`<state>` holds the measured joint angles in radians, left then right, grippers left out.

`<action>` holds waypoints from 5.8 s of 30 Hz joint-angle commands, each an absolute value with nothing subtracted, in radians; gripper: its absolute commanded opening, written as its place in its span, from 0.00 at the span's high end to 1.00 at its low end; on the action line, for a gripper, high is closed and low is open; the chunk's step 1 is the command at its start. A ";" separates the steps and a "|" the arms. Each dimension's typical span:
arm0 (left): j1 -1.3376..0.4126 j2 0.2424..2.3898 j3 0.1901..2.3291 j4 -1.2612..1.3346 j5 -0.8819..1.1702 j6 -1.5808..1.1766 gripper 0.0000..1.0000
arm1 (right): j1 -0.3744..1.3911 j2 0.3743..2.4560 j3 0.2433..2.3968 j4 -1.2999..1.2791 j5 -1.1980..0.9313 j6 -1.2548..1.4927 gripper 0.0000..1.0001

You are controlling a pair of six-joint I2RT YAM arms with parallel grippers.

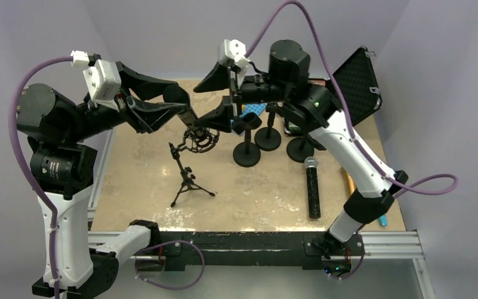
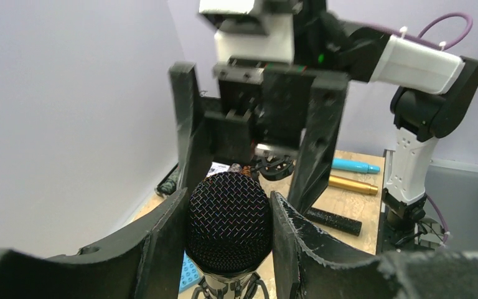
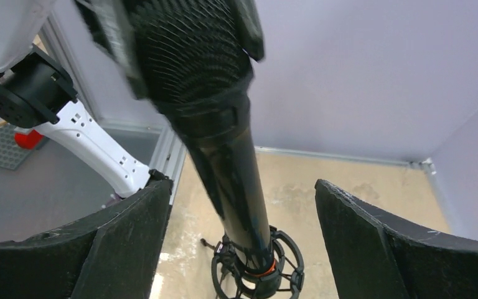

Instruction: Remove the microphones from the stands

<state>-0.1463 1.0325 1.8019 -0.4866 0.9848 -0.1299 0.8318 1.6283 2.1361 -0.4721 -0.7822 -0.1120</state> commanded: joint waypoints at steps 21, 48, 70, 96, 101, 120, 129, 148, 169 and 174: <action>-0.146 1.010 1.825 -0.395 0.954 -0.130 0.25 | 0.887 1.667 2.207 -0.308 -0.742 0.097 0.94; -0.137 1.047 1.620 -0.315 0.867 -0.022 0.11 | -0.437 1.097 1.526 -0.957 -0.264 -0.044 1.00; -0.126 1.041 1.657 -0.466 0.771 0.090 0.12 | -0.472 1.424 1.008 -0.901 -0.396 -0.272 0.97; -0.127 1.020 1.608 -0.538 0.763 0.131 0.12 | -0.464 1.351 1.040 -1.026 -0.398 -0.236 0.48; -0.126 0.964 1.584 -0.698 0.628 0.224 0.12 | -0.466 1.181 1.207 -1.084 -0.387 -0.186 0.45; -0.126 0.853 1.359 -1.051 0.676 0.409 0.08 | 0.334 1.253 1.850 -1.040 -0.598 -0.334 0.37; -0.127 0.842 1.221 -0.929 0.741 0.383 0.09 | 0.688 1.451 1.877 -1.036 -0.623 -0.461 0.42; -0.155 0.788 1.151 -0.932 0.849 0.234 0.17 | 0.858 1.750 2.134 -0.871 -0.456 -0.170 0.67; -0.161 0.799 1.328 -1.336 0.974 0.422 0.16 | 0.856 1.854 2.315 -0.787 -0.315 -0.047 0.60; -0.161 0.778 1.337 -1.496 0.957 0.559 0.16 | 0.857 1.744 2.235 -0.816 -0.311 -0.035 0.34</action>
